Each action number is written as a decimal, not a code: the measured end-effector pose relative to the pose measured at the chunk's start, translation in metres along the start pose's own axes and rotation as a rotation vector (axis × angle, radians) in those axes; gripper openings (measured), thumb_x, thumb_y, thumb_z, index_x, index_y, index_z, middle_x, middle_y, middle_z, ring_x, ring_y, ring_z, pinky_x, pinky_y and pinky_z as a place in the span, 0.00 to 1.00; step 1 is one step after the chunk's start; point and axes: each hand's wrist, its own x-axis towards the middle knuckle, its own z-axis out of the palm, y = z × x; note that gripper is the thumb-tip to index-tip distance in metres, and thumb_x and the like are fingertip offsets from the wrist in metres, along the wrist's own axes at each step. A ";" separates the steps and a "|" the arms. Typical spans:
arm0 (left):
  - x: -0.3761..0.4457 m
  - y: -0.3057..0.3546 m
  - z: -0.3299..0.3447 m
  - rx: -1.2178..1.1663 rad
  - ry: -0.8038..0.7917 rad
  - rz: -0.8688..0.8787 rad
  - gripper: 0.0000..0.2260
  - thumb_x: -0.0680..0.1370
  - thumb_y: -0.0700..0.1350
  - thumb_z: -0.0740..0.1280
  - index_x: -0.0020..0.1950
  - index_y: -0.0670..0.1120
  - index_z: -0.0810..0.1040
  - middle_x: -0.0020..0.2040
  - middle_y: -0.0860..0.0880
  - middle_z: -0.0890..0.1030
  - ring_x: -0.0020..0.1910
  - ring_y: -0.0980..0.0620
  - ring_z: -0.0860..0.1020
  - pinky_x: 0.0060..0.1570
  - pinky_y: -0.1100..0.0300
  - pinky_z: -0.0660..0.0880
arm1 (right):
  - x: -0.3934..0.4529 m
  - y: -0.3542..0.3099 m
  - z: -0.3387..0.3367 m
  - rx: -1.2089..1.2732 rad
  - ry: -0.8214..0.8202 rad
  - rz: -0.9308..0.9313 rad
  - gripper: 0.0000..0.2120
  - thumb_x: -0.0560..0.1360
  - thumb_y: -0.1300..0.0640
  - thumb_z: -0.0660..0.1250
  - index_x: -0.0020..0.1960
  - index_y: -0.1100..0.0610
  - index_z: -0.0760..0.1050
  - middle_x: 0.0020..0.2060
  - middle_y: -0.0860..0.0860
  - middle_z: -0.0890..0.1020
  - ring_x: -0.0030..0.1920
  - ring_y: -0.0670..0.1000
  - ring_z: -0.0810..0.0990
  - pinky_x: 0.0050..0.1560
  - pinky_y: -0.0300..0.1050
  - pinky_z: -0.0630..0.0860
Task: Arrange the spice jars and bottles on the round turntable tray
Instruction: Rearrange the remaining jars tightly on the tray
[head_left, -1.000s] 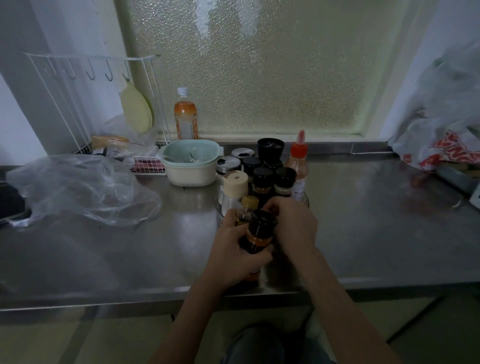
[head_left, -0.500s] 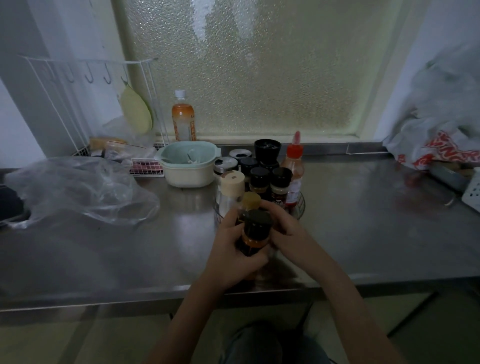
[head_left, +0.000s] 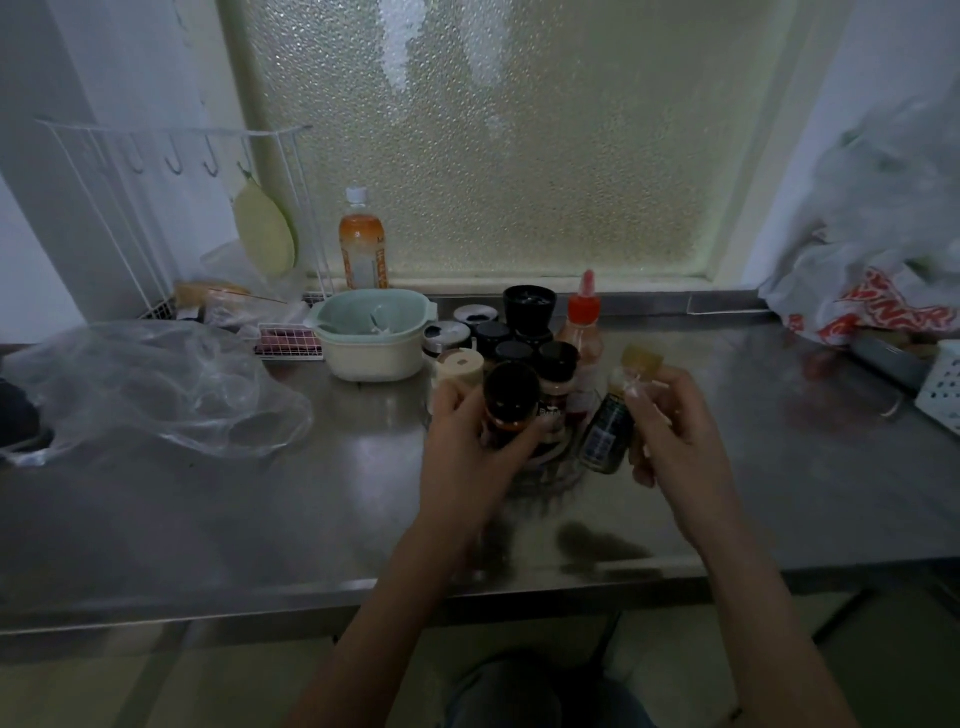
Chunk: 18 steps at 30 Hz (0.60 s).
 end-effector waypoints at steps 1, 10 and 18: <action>0.005 -0.001 0.003 0.066 -0.010 -0.045 0.16 0.69 0.55 0.73 0.53 0.52 0.78 0.53 0.51 0.75 0.51 0.56 0.75 0.47 0.64 0.74 | 0.000 0.002 -0.003 -0.011 -0.003 -0.006 0.07 0.77 0.51 0.63 0.54 0.49 0.71 0.40 0.47 0.77 0.26 0.46 0.74 0.20 0.40 0.68; -0.004 -0.015 0.019 0.273 0.117 -0.196 0.24 0.67 0.53 0.75 0.48 0.56 0.59 0.42 0.51 0.79 0.39 0.50 0.78 0.32 0.63 0.68 | 0.003 0.009 0.028 -0.056 -0.052 -0.040 0.12 0.76 0.55 0.66 0.51 0.38 0.70 0.43 0.38 0.80 0.33 0.43 0.80 0.28 0.38 0.78; -0.015 -0.025 0.015 0.308 0.066 -0.090 0.13 0.74 0.45 0.70 0.40 0.53 0.64 0.31 0.57 0.68 0.29 0.61 0.69 0.26 0.71 0.64 | 0.006 0.016 0.060 -0.351 -0.081 -0.079 0.14 0.72 0.58 0.70 0.52 0.47 0.67 0.46 0.47 0.80 0.44 0.45 0.80 0.47 0.46 0.80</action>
